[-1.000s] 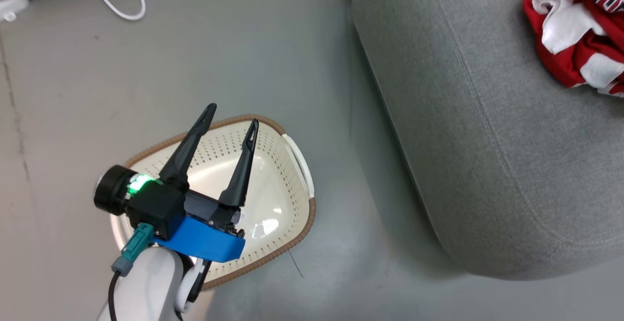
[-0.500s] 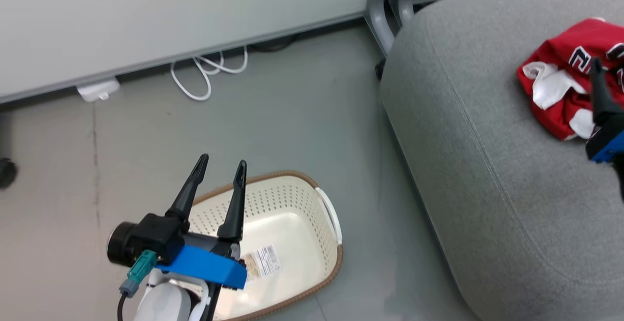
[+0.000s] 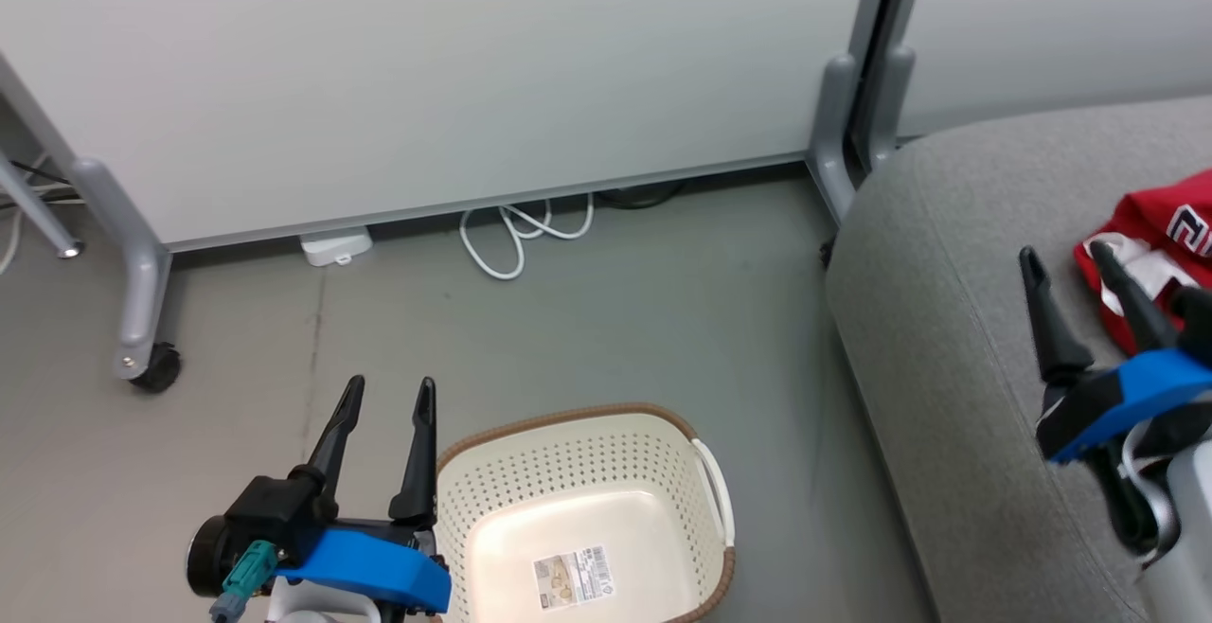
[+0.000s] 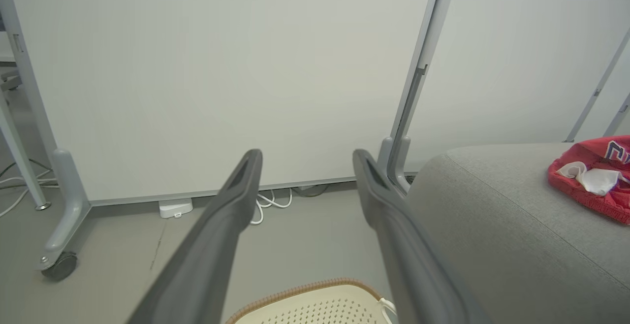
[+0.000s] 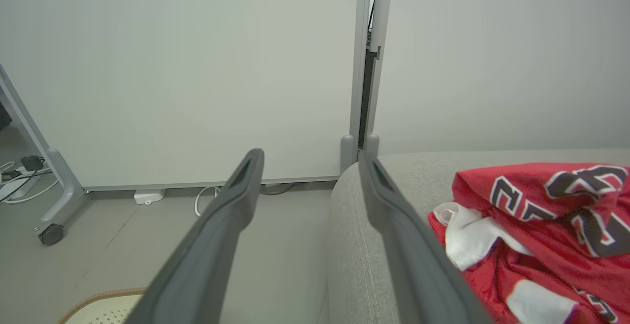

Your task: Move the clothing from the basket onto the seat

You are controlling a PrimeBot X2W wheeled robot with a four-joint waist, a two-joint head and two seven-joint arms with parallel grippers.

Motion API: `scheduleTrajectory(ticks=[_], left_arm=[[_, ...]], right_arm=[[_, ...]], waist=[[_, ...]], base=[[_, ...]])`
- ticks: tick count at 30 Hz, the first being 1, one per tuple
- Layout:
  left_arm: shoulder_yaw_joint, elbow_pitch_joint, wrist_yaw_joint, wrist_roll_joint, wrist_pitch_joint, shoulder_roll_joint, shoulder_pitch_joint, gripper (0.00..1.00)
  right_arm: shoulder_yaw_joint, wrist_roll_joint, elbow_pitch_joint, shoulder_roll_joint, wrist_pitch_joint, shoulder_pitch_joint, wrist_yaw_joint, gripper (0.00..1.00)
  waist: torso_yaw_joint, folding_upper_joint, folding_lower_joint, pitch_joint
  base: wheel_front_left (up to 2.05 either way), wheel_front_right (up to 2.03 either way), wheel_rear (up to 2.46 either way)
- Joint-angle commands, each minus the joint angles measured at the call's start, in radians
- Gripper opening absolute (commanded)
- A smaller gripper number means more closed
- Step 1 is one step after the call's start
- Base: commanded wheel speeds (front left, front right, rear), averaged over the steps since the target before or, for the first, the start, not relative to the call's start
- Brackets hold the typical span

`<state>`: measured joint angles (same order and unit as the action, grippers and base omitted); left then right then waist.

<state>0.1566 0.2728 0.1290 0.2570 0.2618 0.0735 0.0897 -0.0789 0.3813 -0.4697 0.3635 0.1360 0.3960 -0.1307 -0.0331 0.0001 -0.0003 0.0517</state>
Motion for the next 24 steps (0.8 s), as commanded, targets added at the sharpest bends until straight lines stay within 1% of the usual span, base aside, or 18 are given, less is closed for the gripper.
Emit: scheduleTrajectory(ticks=[1, 6, 9, 13, 19, 24], left_arm=[[-0.013, 0.006, 0.002, -0.008, 0.005, -0.002, -0.011, 1.0], [-0.054, 0.021, 0.002, -0.019, 0.005, -0.007, -0.024, 1.0], [-0.076, 0.03, 0.002, -0.023, 0.005, -0.009, -0.026, 1.0], [-0.094, 0.039, 0.002, -0.029, 0.005, -0.011, -0.032, 1.0], [-0.104, 0.055, 0.002, -0.032, 0.005, -0.01, -0.041, 1.0], [-0.106, 0.064, 0.002, -0.03, 0.005, -0.011, -0.049, 1.0]], right_arm=[[0.012, -0.015, 0.03, -0.022, -0.007, -0.045, 0.0, 1.0], [0.062, -0.067, 0.148, -0.097, -0.035, -0.159, 0.0, 1.0], [0.094, -0.092, 0.203, -0.147, -0.042, -0.217, 0.0, 1.0], [0.113, -0.119, 0.257, -0.204, -0.051, -0.278, 0.0, 1.0], [0.108, -0.147, 0.303, -0.251, -0.061, -0.335, 0.0, 1.0], [0.103, -0.158, 0.316, -0.273, -0.063, -0.364, 0.0, 1.0]], waist=[[0.034, -0.0001, 0.0003, -0.031], [0.067, -0.0001, 0.0003, -0.051], [0.084, -0.0001, 0.0003, -0.056], [0.098, -0.0001, 0.0003, -0.061], [0.111, -0.0001, 0.0003, -0.067], [0.116, -0.0001, 0.0003, -0.071]], base=[[0.0, 0.0, 0.0], [0.0, 0.0, 0.0], [0.0, 0.0, 0.0], [0.0, 0.0, 0.0], [0.0, 0.0, 0.0], [0.0, 0.0, 0.0]])
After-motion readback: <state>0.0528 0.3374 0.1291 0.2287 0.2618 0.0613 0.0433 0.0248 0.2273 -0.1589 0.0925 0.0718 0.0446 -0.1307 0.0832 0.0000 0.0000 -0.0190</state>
